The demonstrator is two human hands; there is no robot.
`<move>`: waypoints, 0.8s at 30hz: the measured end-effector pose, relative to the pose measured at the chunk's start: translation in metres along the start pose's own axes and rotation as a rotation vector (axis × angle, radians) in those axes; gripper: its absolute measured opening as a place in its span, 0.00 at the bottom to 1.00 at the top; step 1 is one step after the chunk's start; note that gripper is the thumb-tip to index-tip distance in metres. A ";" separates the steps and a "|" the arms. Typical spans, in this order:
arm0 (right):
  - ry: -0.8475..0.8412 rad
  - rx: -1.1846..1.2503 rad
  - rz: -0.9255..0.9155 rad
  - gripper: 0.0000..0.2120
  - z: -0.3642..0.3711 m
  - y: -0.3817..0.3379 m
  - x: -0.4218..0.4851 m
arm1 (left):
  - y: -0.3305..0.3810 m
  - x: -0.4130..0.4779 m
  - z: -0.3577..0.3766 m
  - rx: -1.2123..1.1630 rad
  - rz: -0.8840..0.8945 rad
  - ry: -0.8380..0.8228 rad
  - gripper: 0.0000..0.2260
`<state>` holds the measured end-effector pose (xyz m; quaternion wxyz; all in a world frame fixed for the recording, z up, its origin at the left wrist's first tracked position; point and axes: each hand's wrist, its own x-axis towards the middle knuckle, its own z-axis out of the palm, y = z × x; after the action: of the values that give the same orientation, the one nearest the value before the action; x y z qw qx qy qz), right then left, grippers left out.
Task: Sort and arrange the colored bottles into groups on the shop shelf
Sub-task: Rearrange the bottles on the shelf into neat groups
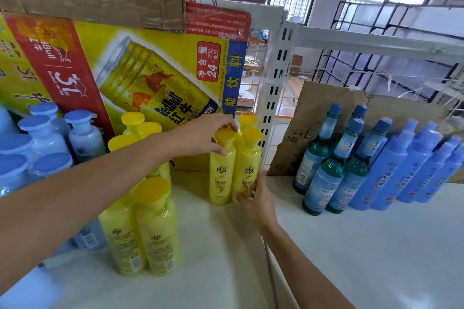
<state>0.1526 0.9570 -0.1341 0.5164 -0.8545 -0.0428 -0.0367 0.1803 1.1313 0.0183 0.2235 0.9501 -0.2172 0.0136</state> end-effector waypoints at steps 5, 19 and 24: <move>-0.016 -0.007 0.012 0.28 0.001 0.002 0.001 | 0.001 0.004 0.002 -0.012 0.012 0.042 0.19; -0.036 -0.016 0.026 0.33 0.001 -0.001 0.000 | -0.001 0.005 0.002 0.005 0.015 0.048 0.18; -0.005 -0.015 0.049 0.30 0.004 -0.004 -0.002 | -0.002 0.004 0.002 0.007 0.025 0.045 0.18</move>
<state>0.1505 0.9625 -0.1324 0.5106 -0.8592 -0.0229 -0.0221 0.1841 1.1304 0.0163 0.2249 0.9475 -0.2242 0.0385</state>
